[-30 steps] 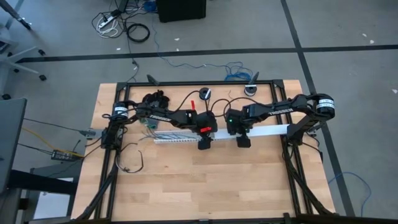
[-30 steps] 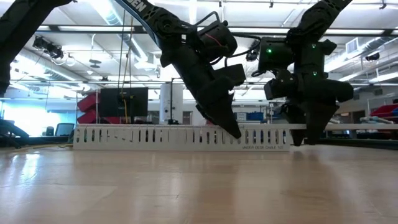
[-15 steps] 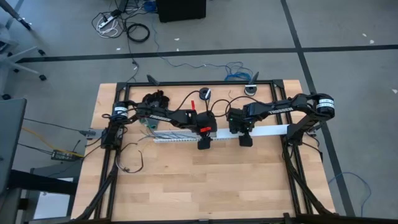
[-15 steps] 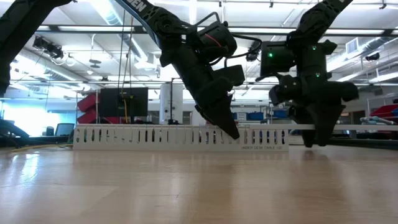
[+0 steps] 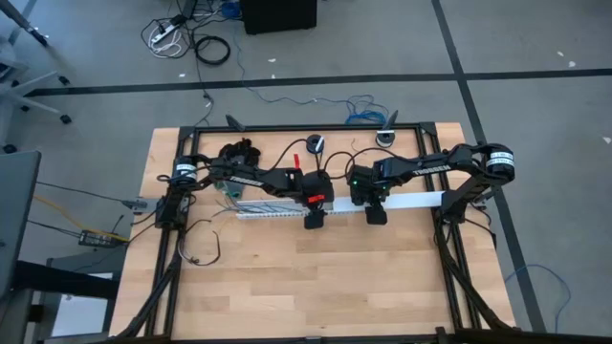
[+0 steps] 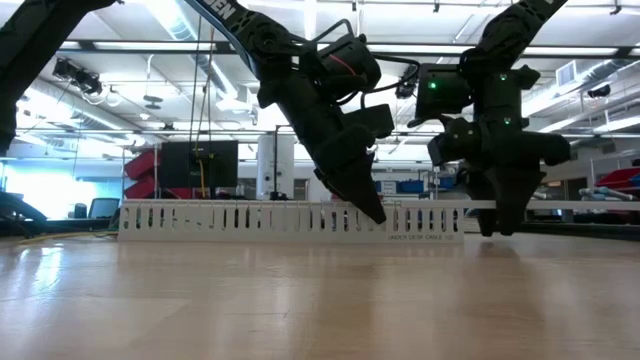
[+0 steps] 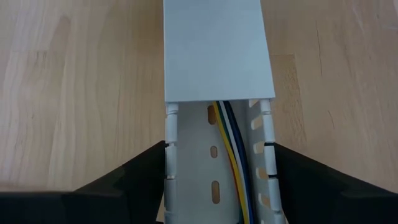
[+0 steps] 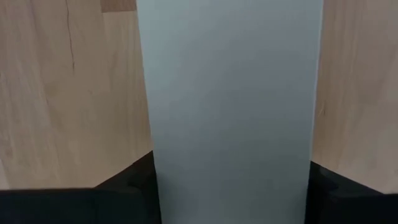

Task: Ziptie cables
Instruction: Close the white cable duct

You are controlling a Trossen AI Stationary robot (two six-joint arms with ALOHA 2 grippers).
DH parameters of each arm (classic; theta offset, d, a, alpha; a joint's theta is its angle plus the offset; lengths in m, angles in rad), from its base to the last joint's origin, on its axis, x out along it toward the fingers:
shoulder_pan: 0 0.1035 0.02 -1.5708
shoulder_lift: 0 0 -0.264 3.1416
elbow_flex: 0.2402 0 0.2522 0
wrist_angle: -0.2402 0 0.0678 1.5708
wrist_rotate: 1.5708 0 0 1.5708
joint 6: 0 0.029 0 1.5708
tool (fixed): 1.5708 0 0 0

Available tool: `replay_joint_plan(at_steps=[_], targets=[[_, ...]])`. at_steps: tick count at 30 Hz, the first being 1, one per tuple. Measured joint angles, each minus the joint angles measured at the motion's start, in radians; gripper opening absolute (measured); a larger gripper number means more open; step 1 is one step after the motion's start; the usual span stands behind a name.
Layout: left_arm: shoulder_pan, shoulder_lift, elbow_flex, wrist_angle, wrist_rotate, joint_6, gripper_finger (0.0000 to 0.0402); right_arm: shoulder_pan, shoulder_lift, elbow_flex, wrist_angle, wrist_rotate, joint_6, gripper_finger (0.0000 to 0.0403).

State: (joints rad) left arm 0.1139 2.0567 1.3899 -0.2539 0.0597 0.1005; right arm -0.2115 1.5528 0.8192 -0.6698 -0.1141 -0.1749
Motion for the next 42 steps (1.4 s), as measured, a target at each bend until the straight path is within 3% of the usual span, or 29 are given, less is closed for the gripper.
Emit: replay_joint_plan(at_steps=[11,20,31,42], targets=[[-0.002,0.0,-0.001,0.028,0.013,-0.007,0.0255,0.0,0.0,0.0,0.022,-0.004,0.018,0.0234],[-0.002,0.001,-0.002,0.089,0.03,-0.026,0.0255,0.011,0.0,-0.001,0.073,-0.017,-0.001,0.0212],[-0.003,0.001,-0.001,0.086,0.026,-0.011,0.0255,0.028,0.0,-0.001,0.086,-0.024,0.057,0.0277],[-0.003,-0.052,0.002,0.041,0.021,0.025,0.0255,0.028,0.0,0.0,0.073,-0.018,0.051,0.0265]])
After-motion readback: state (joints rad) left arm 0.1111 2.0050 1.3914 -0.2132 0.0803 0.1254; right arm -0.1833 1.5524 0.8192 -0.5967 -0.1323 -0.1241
